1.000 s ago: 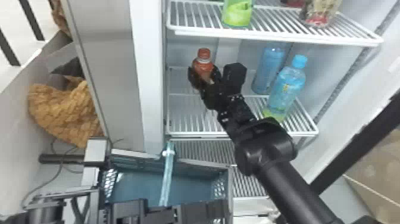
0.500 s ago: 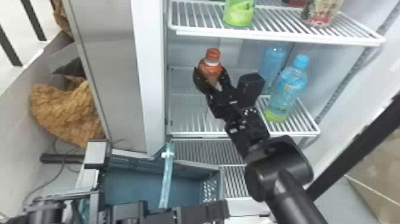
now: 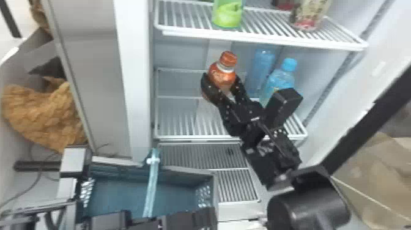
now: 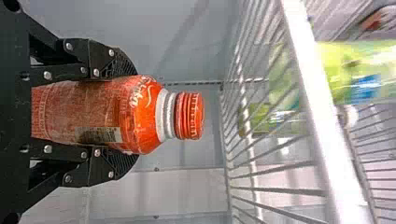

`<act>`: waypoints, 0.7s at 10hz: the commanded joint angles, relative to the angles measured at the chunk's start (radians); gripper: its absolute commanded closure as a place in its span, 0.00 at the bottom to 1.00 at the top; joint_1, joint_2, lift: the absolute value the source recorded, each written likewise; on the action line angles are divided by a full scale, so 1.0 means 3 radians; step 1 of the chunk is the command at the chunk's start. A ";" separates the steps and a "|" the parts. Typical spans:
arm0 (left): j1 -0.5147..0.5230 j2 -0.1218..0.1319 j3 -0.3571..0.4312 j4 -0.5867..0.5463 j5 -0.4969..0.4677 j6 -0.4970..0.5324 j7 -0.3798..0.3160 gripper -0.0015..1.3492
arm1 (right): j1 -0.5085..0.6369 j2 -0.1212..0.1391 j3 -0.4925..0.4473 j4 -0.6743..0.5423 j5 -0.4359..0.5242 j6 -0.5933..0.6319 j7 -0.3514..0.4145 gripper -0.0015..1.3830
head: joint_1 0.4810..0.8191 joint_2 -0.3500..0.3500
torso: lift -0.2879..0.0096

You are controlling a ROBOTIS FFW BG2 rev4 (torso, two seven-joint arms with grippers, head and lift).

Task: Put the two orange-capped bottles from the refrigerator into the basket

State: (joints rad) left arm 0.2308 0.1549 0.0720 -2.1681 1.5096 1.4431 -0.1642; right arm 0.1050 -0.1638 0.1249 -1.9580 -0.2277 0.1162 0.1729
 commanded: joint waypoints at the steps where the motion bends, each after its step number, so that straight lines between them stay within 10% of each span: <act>1: 0.0016 0.0000 0.0013 -0.0009 0.0000 0.0000 0.0000 0.84 | 0.0304 -0.0037 -0.0031 -0.0489 -0.0079 0.0218 0.0083 0.67 | 0.63 0.18 | 0.00; 7: 0.0106 0.0000 0.0086 -0.0066 0.0000 0.0000 0.0000 0.84 | 0.1188 0.0091 -0.0516 -0.1732 -0.0344 0.1813 0.0850 0.64 | 0.63 0.23 | 0.00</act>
State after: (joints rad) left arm 0.2620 0.1549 0.0969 -2.1877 1.5096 1.4431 -0.1633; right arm 0.4402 -0.1429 -0.0055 -2.4404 -0.3346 0.5940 0.4211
